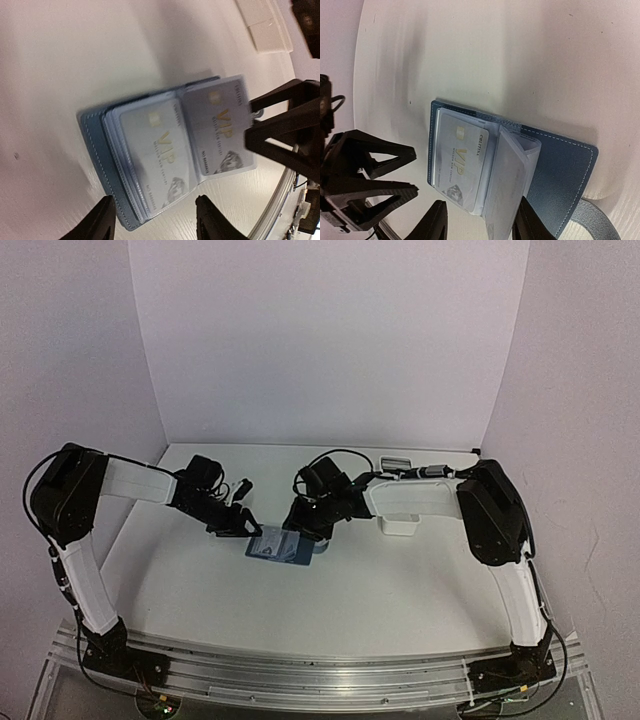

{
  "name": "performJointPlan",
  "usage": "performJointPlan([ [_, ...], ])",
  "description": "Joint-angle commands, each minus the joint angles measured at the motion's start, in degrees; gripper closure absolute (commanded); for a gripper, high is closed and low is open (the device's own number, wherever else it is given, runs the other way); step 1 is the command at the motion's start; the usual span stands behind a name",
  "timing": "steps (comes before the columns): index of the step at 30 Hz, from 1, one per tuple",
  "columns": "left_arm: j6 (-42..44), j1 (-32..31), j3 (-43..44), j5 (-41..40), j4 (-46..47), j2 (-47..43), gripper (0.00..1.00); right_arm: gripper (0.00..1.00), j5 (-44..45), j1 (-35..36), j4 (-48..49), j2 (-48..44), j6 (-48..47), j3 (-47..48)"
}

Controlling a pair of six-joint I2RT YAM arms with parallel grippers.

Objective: Put the credit cards into the card holder

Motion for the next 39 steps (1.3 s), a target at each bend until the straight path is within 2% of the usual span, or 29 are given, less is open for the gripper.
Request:
performJointPlan([
  [1, 7.54, -2.32, -2.0, -0.19, 7.33, -9.15, 0.4, 0.59, -0.76, 0.46, 1.48, -0.55, 0.75, 0.6],
  [8, 0.57, -4.98, -1.68, 7.31, 9.58, -4.72, 0.28, 0.58, -2.36, 0.0, 5.62, 0.16, 3.46, -0.06],
  [14, -4.13, -5.25, -7.01, 8.82, 19.86, -5.35, 0.23, 0.58, -4.36, -0.57, 13.75, -1.52, 9.84, -6.63],
  [16, -6.76, -5.28, -9.42, 8.58, 24.53, -5.23, 0.24, 0.58, -4.33, -0.7, 13.92, -1.43, 10.52, -7.65],
  [19, -9.43, -5.27, -8.89, 8.97, 25.84, -2.42, 0.34, 0.58, -4.4, -0.7, 15.04, -1.25, 10.72, -7.91],
  [22, -9.48, -5.58, -8.19, 9.13, 26.39, -0.7, 0.37, 0.58, -4.8, -0.71, 16.33, -1.38, 10.47, -7.26],
  [26, -8.56, -5.98, -8.47, 9.06, 26.92, -0.5, 0.36, 0.58, -3.9, -0.69, 16.55, -2.99, 9.71, -7.04],
  [29, -7.25, -6.54, -8.64, 9.03, 26.87, -0.55, 0.32, 0.59, -3.93, -0.68, 16.55, -3.61, 9.45, -7.26],
  [32, -6.68, -6.93, -8.67, 9.01, 26.71, -0.27, 0.23, 0.59, -5.63, -0.67, 17.35, -2.52, 10.04, -6.38],
  [39, -7.2, -6.93, -8.53, 8.59, 25.7, 0.66, 0.22, 0.59, -7.75, -0.58, 21.12, -1.52, 11.48, -5.02],
])
